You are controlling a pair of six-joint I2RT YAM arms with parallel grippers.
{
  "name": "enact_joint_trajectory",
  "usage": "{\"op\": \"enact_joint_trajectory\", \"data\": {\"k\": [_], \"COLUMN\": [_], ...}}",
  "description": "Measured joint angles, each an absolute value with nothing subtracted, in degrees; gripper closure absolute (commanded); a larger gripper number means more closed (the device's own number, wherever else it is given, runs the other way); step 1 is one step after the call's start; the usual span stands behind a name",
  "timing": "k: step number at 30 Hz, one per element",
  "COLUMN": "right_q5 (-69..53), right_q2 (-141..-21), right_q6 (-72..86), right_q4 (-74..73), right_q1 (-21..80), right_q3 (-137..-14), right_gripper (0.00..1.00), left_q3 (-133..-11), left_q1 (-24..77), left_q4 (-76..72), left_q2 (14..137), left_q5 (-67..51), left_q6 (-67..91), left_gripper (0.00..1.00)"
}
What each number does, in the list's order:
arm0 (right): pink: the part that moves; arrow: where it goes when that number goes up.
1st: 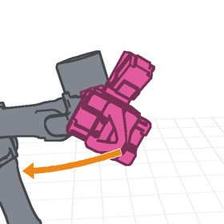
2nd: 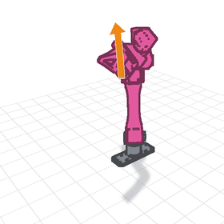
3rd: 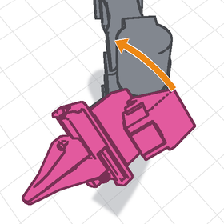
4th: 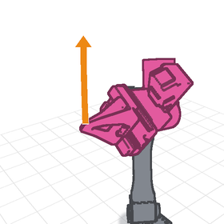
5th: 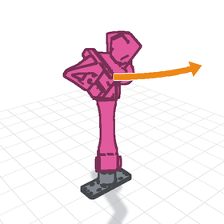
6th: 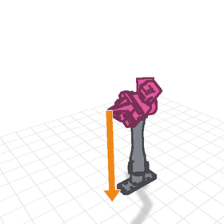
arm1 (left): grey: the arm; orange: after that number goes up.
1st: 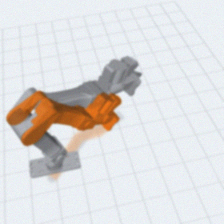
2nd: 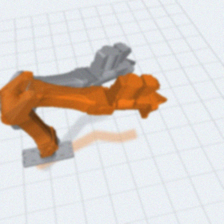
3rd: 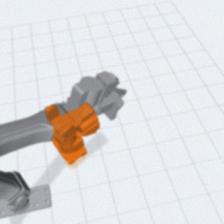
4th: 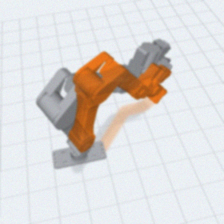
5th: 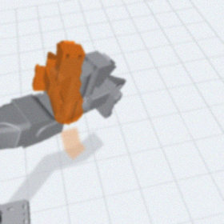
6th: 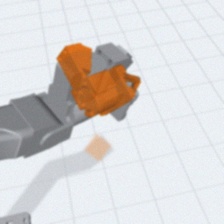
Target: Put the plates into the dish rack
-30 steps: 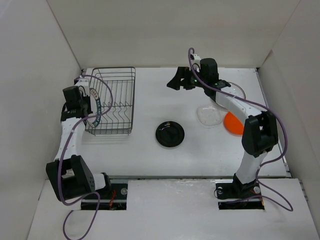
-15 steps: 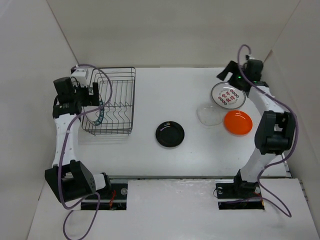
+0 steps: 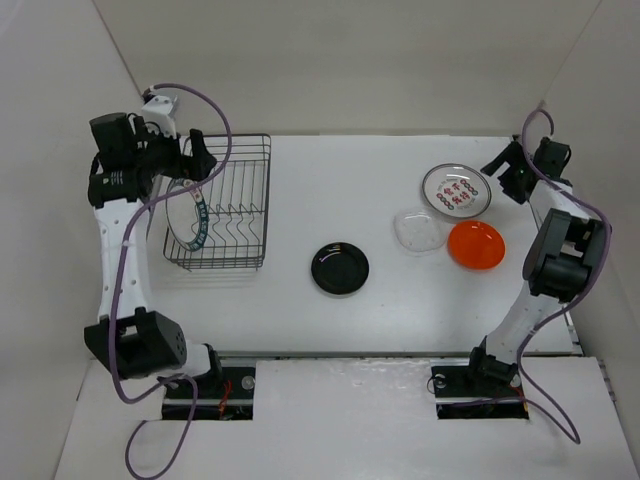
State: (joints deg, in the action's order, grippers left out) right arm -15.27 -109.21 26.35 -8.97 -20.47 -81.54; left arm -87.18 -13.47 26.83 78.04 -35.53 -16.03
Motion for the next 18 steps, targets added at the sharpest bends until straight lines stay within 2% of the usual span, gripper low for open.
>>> {"op": "enact_joint_trajectory", "data": {"k": [10, 13, 18], "right_q5": [-20.95, -22.24, -23.57], "right_q2": [-117.19, -118.17, -120.29], "right_q6": [26.3, 26.39, 26.74], "right_q4": [-9.43, -9.85, -11.35], "right_q1": [-22.13, -22.11, -22.11], "right_q3": [-79.68, -80.23, -82.32], "right_gripper": [0.2, 0.32, 0.58], "left_q3": [-90.04, -90.74, -91.81], "left_q1": [-12.36, -11.97, -11.73], "left_q4": [31.68, 31.57, 31.64], "left_q2": [86.52, 86.52, 86.65], "left_q5": [-46.04, -47.03, -47.33], "left_q6": [-15.86, -15.75, -15.68], "left_gripper": [0.0, 0.0, 0.0]}}
